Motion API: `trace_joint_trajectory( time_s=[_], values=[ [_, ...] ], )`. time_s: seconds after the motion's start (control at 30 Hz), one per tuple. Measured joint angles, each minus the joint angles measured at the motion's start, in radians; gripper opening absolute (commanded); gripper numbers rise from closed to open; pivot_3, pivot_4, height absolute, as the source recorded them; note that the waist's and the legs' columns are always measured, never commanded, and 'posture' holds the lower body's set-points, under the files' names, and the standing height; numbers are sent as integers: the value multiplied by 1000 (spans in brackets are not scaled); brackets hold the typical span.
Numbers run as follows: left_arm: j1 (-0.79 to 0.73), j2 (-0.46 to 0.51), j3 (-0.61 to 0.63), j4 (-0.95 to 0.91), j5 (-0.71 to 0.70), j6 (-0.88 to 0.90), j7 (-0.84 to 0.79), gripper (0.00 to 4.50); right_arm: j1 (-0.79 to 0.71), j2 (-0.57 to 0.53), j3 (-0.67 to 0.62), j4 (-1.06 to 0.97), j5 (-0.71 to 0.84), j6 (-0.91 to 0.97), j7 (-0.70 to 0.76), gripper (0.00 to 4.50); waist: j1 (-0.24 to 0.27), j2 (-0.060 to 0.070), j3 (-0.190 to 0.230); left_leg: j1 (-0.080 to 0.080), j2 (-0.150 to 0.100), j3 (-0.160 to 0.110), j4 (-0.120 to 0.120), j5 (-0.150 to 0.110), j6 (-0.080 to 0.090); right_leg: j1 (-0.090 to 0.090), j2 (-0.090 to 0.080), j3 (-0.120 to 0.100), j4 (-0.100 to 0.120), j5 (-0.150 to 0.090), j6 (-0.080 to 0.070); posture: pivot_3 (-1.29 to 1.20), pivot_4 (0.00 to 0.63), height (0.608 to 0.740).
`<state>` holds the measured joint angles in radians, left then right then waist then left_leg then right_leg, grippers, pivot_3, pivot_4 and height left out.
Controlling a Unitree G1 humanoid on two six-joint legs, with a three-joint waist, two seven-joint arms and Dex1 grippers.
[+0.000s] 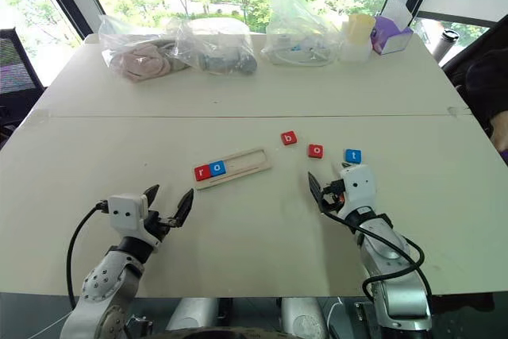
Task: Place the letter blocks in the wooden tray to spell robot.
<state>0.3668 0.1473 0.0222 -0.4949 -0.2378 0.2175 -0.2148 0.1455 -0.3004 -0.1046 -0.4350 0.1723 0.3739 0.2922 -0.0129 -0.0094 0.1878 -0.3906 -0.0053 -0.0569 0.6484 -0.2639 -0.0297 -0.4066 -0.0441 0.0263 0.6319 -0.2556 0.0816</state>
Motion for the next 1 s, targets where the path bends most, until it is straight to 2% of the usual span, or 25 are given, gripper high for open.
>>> trace_joint_trajectory(
  time_s=[0.2,1.0],
  values=[
    [-5,25,0,-21,-14,3,-16,4500,7,-37,-1,-27,9,8,38,4418,1,0,0,0,0,0,0,0,0,0,0,0,0,0,0,0,150,740],
    [-29,79,18,-50,-62,75,-46,4500,-36,-33,46,-32,8,10,70,4418,1,0,0,0,0,0,0,0,0,0,0,0,0,0,0,0,150,740]
  ],
)
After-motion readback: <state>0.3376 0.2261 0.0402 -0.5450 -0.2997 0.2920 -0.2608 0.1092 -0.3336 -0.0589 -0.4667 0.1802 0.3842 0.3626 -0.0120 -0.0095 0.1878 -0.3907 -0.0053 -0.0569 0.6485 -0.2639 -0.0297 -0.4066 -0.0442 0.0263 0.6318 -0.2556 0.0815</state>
